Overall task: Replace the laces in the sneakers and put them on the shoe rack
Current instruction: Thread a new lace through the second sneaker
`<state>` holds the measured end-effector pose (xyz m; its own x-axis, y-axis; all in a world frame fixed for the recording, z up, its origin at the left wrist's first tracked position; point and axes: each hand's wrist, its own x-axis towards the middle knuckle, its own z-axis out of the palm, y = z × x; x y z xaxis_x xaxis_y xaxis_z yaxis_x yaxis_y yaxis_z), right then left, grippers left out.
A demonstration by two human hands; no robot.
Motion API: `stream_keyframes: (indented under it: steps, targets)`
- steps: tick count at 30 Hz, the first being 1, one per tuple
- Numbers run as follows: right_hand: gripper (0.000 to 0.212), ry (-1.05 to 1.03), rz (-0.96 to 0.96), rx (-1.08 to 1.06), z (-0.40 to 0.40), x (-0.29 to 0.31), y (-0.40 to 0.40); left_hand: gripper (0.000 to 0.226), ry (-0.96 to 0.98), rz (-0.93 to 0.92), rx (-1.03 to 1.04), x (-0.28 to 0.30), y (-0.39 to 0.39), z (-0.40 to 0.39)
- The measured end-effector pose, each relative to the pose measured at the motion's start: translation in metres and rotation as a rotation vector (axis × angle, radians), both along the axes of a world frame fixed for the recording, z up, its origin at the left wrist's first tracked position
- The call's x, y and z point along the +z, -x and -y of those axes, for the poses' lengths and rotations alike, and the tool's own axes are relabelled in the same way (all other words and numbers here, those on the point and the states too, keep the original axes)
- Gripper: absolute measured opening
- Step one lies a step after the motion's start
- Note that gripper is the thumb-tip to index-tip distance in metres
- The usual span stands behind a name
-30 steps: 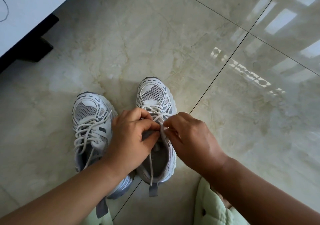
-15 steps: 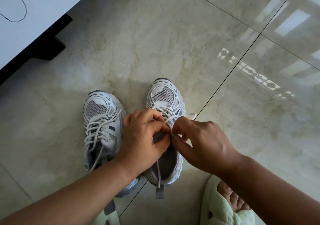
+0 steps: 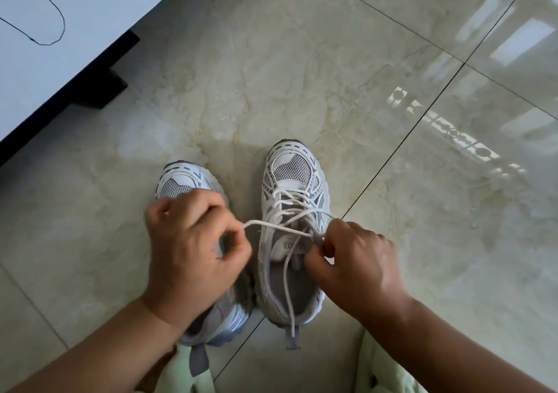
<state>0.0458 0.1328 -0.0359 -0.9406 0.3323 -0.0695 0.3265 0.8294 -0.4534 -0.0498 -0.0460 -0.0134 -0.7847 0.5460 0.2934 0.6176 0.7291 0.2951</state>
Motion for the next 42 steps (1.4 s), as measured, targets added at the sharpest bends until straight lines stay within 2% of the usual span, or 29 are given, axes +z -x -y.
stream_keyframes:
  steps: [2, 5, 7, 9, 10, 12, 14, 20, 24, 27, 32, 35, 39, 42]
  targets:
    - [0.025, 0.038, 0.002, -0.014, 0.001, -0.001, -0.002, 0.011, 0.069, 0.037, 0.066, 0.0, 0.01, 0.013]
    - [0.026, 0.097, -0.001, -0.043, 0.005, 0.0, -0.002, 0.014, 0.134, 0.189, 0.092, -0.001, 0.016, 0.016]
    - [0.03, 0.133, 0.01, -0.07, 0.005, 0.0, -0.001, 0.027, 0.117, 0.256, 0.078, 0.003, 0.012, 0.005]
    - [0.037, 0.187, 0.035, -0.096, 0.003, 0.0, 0.0, 0.043, 0.09, 0.258, -0.026, 0.007, 0.005, -0.011]
    - [0.038, 0.219, 0.041, -0.106, 0.003, 0.0, 0.001, 0.042, 0.088, 0.227, -0.108, 0.008, 0.0, -0.02]
    - [0.034, 0.262, 0.013, -0.128, 0.002, 0.0, 0.001, 0.024, 0.105, 0.147, -0.237, 0.006, -0.01, -0.038]
    - [0.03, 0.293, -0.02, -0.15, 0.002, -0.002, 0.001, 0.01, 0.121, 0.127, -0.26, 0.001, -0.014, -0.048]
    - [0.024, 0.388, -0.074, -0.167, 0.002, -0.002, -0.005, 0.018, 0.176, 0.221, -0.333, -0.01, -0.004, -0.044]
    - [0.023, 0.432, -0.013, -0.223, 0.002, 0.001, -0.003, 0.006, 0.073, 0.169, -0.176, 0.001, 0.002, -0.034]
    - [0.023, 0.459, -0.003, -0.264, 0.001, 0.002, -0.003, 0.013, 0.08, 0.127, -0.051, 0.006, 0.012, -0.013]
    - [0.022, 0.449, 0.008, -0.288, 0.003, 0.004, -0.003, 0.014, 0.095, 0.158, 0.041, 0.006, 0.013, 0.006]
    - [0.016, 0.41, -0.049, -0.212, 0.002, 0.002, -0.004, 0.014, 0.016, 0.282, -0.101, 0.008, 0.01, 0.003]
    - [0.017, 0.341, -0.186, 0.066, -0.002, 0.001, 0.0, 0.012, -0.079, 0.621, -0.387, 0.01, 0.005, -0.003]
    - [0.017, 0.31, -0.186, 0.124, -0.003, -0.001, 0.001, 0.022, -0.063, 0.705, -0.446, 0.007, 0.002, -0.008]
